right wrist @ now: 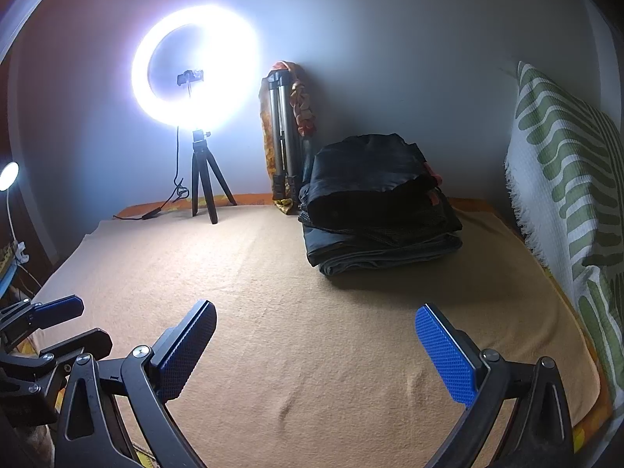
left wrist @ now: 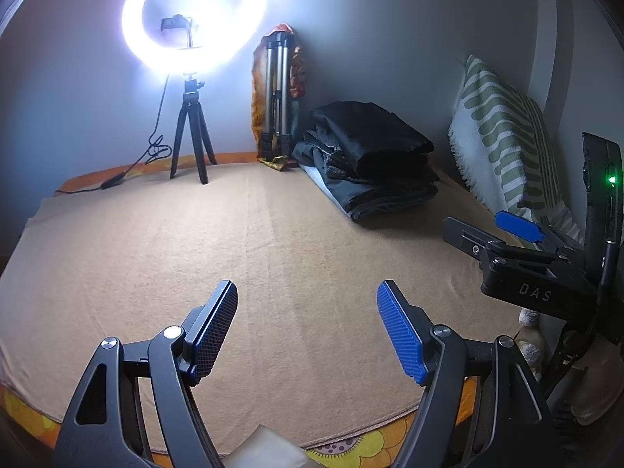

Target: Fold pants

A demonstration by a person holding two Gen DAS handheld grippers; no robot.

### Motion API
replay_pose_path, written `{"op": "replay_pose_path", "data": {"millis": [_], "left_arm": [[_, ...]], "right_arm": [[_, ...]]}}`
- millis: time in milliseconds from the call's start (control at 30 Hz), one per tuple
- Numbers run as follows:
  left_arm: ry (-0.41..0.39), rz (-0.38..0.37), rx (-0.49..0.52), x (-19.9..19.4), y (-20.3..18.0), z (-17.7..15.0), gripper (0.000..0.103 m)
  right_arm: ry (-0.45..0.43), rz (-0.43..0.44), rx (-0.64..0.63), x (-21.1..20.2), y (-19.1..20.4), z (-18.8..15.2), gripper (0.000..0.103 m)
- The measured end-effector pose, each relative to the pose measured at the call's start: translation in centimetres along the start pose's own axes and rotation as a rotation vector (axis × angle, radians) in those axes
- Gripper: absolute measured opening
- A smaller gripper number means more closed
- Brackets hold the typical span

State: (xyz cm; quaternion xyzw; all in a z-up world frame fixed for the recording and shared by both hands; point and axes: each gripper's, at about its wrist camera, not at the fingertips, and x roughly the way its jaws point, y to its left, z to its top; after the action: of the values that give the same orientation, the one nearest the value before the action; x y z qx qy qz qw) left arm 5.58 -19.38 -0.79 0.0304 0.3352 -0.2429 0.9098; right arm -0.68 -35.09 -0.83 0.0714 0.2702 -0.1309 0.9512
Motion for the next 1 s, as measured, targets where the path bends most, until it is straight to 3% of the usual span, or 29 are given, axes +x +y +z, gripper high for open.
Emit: {"op": "replay_pose_path", "data": {"millis": [1000], "left_arm": [[-0.001, 0.0, -0.01, 0.05, -0.21, 0.03, 0.074]], "right_arm": [[0.009, 0.008, 0.002, 0.11, 0.21, -0.2, 0.103]]}}
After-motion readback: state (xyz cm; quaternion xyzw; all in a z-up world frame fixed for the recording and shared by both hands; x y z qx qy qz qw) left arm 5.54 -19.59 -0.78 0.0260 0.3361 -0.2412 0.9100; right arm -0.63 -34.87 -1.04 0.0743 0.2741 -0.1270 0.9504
